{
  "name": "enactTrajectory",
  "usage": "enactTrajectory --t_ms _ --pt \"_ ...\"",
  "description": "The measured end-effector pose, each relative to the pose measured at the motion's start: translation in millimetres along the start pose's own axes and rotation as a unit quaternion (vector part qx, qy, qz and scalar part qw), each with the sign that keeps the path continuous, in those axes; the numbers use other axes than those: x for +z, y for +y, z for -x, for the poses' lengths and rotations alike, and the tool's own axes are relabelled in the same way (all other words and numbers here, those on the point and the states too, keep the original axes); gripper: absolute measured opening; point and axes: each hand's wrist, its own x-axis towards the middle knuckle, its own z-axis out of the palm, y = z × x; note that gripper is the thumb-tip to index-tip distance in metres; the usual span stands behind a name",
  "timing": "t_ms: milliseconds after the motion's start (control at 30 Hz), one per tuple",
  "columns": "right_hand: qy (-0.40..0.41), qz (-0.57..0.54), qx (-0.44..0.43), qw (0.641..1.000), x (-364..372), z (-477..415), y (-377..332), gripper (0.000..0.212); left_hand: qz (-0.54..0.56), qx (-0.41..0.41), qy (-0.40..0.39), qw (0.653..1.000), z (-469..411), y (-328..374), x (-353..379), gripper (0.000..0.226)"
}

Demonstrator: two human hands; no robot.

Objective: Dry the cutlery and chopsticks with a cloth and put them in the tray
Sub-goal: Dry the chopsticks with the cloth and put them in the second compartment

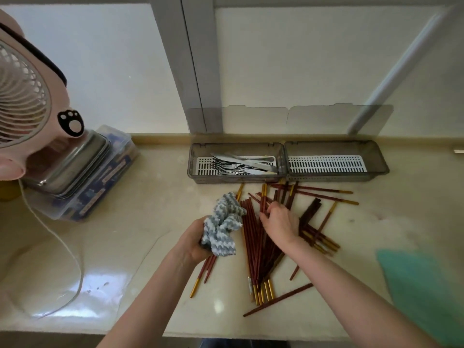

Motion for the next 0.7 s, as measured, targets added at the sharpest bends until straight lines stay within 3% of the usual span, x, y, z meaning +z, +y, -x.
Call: enactTrajectory --t_ms 67,133,267,400,533,633,700 --pt "-0.012 0.015 0.021 1.0 -2.8 -4.1 -7.1 0.034 -0.009 -0.008 -0.004 1.0 0.2 0.1 3.0 0.047" --pt "-0.034 0.02 0.043 0.998 -5.8 -8.5 -12.8 0.035 -0.017 -0.015 0.012 1.0 2.0 1.0 5.2 0.037" --pt "-0.099 -0.066 0.106 0.987 -8.0 -17.6 -12.8 0.027 -0.042 -0.024 0.046 0.998 4.4 2.5 5.7 0.028" --pt "-0.159 -0.161 0.097 0.969 -11.5 -18.4 -8.2 0.032 -0.049 -0.019 0.029 0.998 6.4 5.1 3.8 0.027" --pt "-0.208 -0.351 0.045 0.912 -41.0 -6.9 -6.5 0.024 -0.09 0.019 0.009 0.996 4.8 3.8 3.3 0.024" --pt "-0.259 -0.495 -0.015 0.829 -65.9 3.2 -10.7 0.014 -0.145 0.079 -0.08 0.983 2.6 -0.5 4.7 0.027" --pt "-0.273 -0.535 -0.032 0.799 -69.9 9.1 -17.3 0.006 -0.2 0.094 -0.136 0.966 3.5 -4.8 9.3 0.03"
